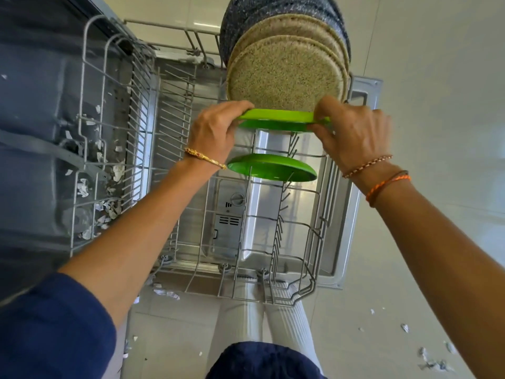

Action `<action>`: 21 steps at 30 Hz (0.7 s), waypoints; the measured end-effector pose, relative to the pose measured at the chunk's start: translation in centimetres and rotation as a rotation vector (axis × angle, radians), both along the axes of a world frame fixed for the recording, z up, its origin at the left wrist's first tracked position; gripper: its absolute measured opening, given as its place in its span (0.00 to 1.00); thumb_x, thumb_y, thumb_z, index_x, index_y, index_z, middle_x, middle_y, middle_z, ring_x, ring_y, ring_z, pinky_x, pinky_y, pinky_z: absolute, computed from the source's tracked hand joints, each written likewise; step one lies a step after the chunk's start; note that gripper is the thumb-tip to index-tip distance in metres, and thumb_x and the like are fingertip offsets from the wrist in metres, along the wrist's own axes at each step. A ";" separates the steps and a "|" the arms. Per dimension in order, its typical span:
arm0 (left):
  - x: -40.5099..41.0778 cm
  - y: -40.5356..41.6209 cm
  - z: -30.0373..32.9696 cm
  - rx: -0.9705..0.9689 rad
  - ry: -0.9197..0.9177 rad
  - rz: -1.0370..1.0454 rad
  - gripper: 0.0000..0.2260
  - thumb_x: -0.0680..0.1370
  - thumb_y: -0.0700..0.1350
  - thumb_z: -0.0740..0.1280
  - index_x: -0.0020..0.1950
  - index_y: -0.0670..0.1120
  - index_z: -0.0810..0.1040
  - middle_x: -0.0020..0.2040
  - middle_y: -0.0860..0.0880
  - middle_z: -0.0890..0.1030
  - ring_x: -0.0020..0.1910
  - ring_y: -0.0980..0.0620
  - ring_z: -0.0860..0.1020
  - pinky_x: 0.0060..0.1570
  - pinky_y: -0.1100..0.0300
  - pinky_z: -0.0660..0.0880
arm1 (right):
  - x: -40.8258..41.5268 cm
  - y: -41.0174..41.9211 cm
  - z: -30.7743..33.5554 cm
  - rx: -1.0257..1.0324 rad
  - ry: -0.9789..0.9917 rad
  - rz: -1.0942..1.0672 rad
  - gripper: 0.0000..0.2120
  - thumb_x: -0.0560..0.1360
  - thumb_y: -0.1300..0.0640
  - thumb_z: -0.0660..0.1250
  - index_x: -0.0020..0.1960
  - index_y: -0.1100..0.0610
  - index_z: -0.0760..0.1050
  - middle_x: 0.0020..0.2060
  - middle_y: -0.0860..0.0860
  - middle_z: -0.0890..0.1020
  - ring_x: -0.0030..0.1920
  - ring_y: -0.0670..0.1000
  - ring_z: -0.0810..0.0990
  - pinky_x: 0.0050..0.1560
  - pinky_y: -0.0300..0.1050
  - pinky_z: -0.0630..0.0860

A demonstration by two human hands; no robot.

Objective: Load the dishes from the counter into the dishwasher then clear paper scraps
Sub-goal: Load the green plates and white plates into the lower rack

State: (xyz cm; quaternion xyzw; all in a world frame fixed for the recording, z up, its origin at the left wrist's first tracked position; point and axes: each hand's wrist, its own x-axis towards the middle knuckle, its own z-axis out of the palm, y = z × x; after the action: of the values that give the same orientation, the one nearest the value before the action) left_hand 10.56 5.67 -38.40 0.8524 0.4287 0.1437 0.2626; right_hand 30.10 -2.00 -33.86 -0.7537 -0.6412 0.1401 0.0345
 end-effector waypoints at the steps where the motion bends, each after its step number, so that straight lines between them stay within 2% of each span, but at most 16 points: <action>1: 0.1 -0.2 0.0 -0.009 0.011 -0.008 0.19 0.73 0.41 0.54 0.55 0.39 0.80 0.50 0.39 0.82 0.48 0.39 0.81 0.49 0.46 0.78 | 0.0 -0.2 -0.1 0.012 0.010 0.020 0.13 0.77 0.50 0.61 0.53 0.59 0.72 0.41 0.59 0.79 0.39 0.61 0.77 0.37 0.47 0.60; 5: -0.1 -0.4 0.2 -0.015 0.027 -0.013 0.17 0.74 0.41 0.55 0.53 0.39 0.80 0.47 0.39 0.83 0.44 0.39 0.81 0.43 0.46 0.79 | 0.0 -0.6 -0.6 0.048 0.046 0.041 0.12 0.75 0.51 0.65 0.49 0.61 0.74 0.35 0.60 0.80 0.34 0.62 0.78 0.29 0.42 0.56; 8: -0.4 -0.7 0.4 -0.013 0.026 -0.006 0.15 0.75 0.42 0.56 0.52 0.40 0.81 0.46 0.41 0.84 0.43 0.41 0.82 0.41 0.50 0.78 | -0.1 -1.1 -0.9 0.157 0.057 0.043 0.11 0.71 0.53 0.70 0.42 0.62 0.75 0.26 0.59 0.77 0.24 0.61 0.76 0.29 0.40 0.59; 11: -0.4 -1.0 0.3 -0.015 0.047 -0.017 0.16 0.74 0.42 0.56 0.51 0.40 0.82 0.44 0.41 0.84 0.41 0.41 0.82 0.40 0.52 0.77 | -0.6 -1.6 -1.2 0.057 0.090 0.016 0.12 0.73 0.52 0.67 0.47 0.62 0.75 0.31 0.60 0.79 0.31 0.63 0.78 0.33 0.46 0.64; 16: 0.1 -1.0 0.2 -0.019 0.035 -0.003 0.16 0.74 0.41 0.56 0.51 0.39 0.81 0.43 0.40 0.84 0.41 0.40 0.82 0.42 0.49 0.77 | -0.6 -1.3 -1.1 0.134 0.103 -0.053 0.11 0.74 0.52 0.66 0.47 0.61 0.75 0.30 0.57 0.76 0.30 0.58 0.75 0.35 0.47 0.63; 19: 0.0 -0.8 -0.5 -0.040 0.060 -0.016 0.18 0.73 0.42 0.53 0.52 0.40 0.81 0.44 0.40 0.83 0.43 0.40 0.81 0.43 0.48 0.78 | -0.3 -1.1 -1.3 -0.035 0.063 -0.032 0.13 0.77 0.49 0.62 0.53 0.59 0.73 0.39 0.58 0.79 0.41 0.62 0.78 0.38 0.48 0.64; 21: -0.3 -0.9 -1.3 -0.084 0.084 -0.040 0.16 0.75 0.40 0.55 0.53 0.40 0.80 0.45 0.40 0.83 0.44 0.40 0.81 0.45 0.49 0.78 | -0.1 -1.1 -2.0 -0.109 0.080 -0.025 0.14 0.77 0.48 0.61 0.54 0.57 0.73 0.44 0.58 0.81 0.45 0.62 0.79 0.40 0.47 0.64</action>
State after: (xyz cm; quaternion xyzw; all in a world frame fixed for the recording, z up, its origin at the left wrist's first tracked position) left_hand 10.24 4.75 -39.72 0.8543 0.4279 0.0846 0.2826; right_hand 29.99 -3.05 -35.90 -0.7562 -0.6212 0.2044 0.0207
